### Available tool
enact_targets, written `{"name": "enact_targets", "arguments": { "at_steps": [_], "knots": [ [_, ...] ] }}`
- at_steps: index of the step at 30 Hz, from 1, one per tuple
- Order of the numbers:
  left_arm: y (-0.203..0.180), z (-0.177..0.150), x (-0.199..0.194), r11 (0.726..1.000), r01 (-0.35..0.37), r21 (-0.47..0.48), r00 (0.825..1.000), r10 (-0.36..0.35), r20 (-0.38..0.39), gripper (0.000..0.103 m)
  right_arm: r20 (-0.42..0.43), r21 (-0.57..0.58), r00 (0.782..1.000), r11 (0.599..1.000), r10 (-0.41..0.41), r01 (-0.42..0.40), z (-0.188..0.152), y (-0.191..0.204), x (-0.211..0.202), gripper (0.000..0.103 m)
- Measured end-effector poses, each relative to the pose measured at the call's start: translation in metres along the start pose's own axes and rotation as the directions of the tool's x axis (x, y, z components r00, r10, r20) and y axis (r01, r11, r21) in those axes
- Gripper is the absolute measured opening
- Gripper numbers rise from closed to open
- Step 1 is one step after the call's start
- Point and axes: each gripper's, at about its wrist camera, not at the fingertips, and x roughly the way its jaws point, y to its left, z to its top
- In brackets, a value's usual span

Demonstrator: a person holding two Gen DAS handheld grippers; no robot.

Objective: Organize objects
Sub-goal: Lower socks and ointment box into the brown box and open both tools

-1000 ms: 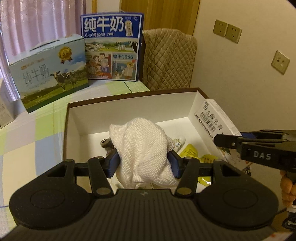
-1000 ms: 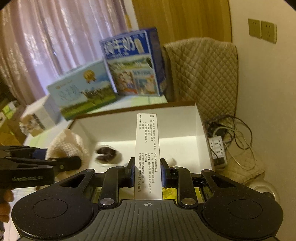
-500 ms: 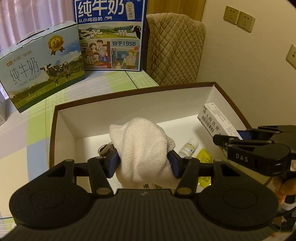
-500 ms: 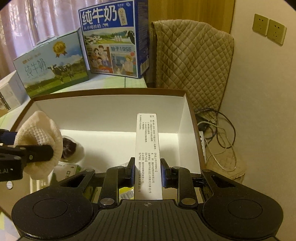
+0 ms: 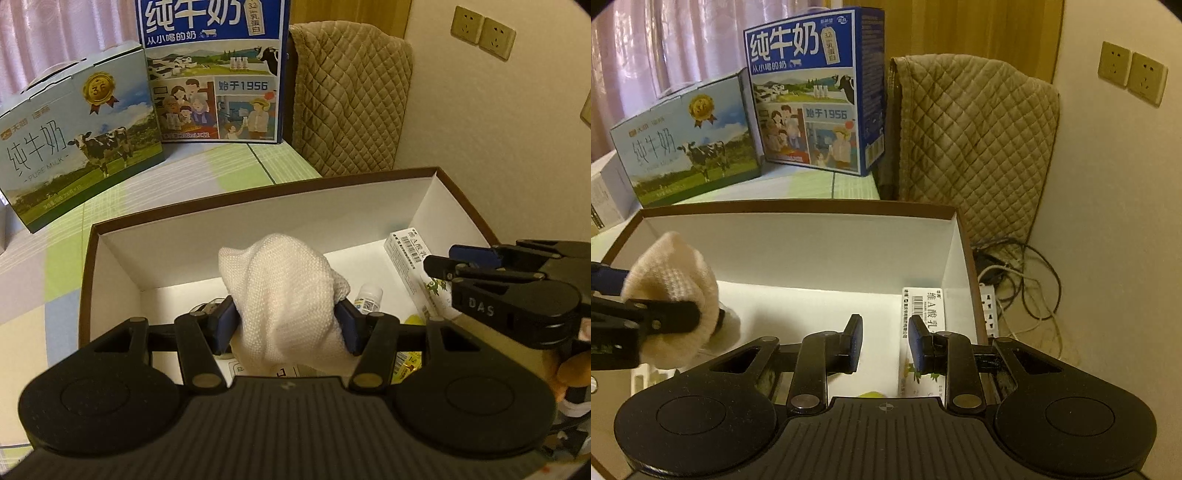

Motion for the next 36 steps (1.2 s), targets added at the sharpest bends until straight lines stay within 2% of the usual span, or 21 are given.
{"name": "enact_targets", "arguments": {
  "at_steps": [10,16,18,19,20,22,24,25,26,29,36],
  "knots": [
    [-0.001,0.0,0.008,1.0,-0.014,-0.008,1.0,0.014,-0.013,0.053,-0.007,0.019,1.0,1.0,0.024,-0.024,-0.002,-0.005,-0.006,0.023],
    [-0.003,0.005,0.007,1.0,-0.024,0.001,1.0,0.024,0.007,0.059,-0.007,0.031,0.999,0.999,0.036,-0.035,-0.004,-0.007,-0.008,0.023],
    [-0.003,0.007,0.006,1.0,-0.022,-0.003,1.0,0.022,0.016,0.071,-0.006,0.041,0.999,0.998,0.04,-0.039,-0.004,-0.008,-0.01,0.023],
    [-0.003,0.007,0.004,1.0,-0.026,-0.003,0.999,0.026,0.028,0.082,-0.004,0.045,0.999,0.998,0.046,-0.046,-0.003,-0.009,-0.011,0.023],
    [-0.002,0.007,0.002,0.999,-0.033,-0.001,0.999,0.033,0.041,0.088,-0.002,0.05,0.998,0.997,0.056,-0.055,-0.003,-0.009,-0.012,0.023],
    [-0.001,0.008,0.0,0.999,-0.044,0.014,0.998,0.044,0.053,0.089,0.001,0.056,0.997,0.996,0.073,-0.073,-0.004,-0.009,-0.016,0.024],
    [0.003,0.008,-0.002,0.998,-0.059,0.017,0.997,0.058,0.046,0.091,0.01,0.049,0.995,0.994,0.095,-0.096,-0.005,-0.008,-0.022,0.027],
    [0.005,0.008,-0.003,0.998,-0.063,0.016,0.997,0.063,0.041,0.095,0.016,0.041,0.994,0.994,0.104,-0.105,-0.007,-0.006,-0.026,0.034],
    [0.007,0.008,-0.004,0.997,-0.071,0.015,0.997,0.07,0.038,0.097,0.021,0.033,0.994,0.993,0.111,-0.112,-0.009,-0.004,-0.029,0.045],
    [0.014,0.003,-0.009,0.997,-0.081,0.011,0.996,0.08,0.035,0.099,0.045,0.007,0.991,0.992,0.129,-0.129,-0.015,0.001,-0.04,0.062],
    [0.023,-0.01,-0.026,0.998,-0.069,-0.001,0.997,0.069,0.024,0.101,0.046,0.02,0.988,0.988,0.149,-0.15,-0.026,0.001,-0.057,0.067]
  ]
}}
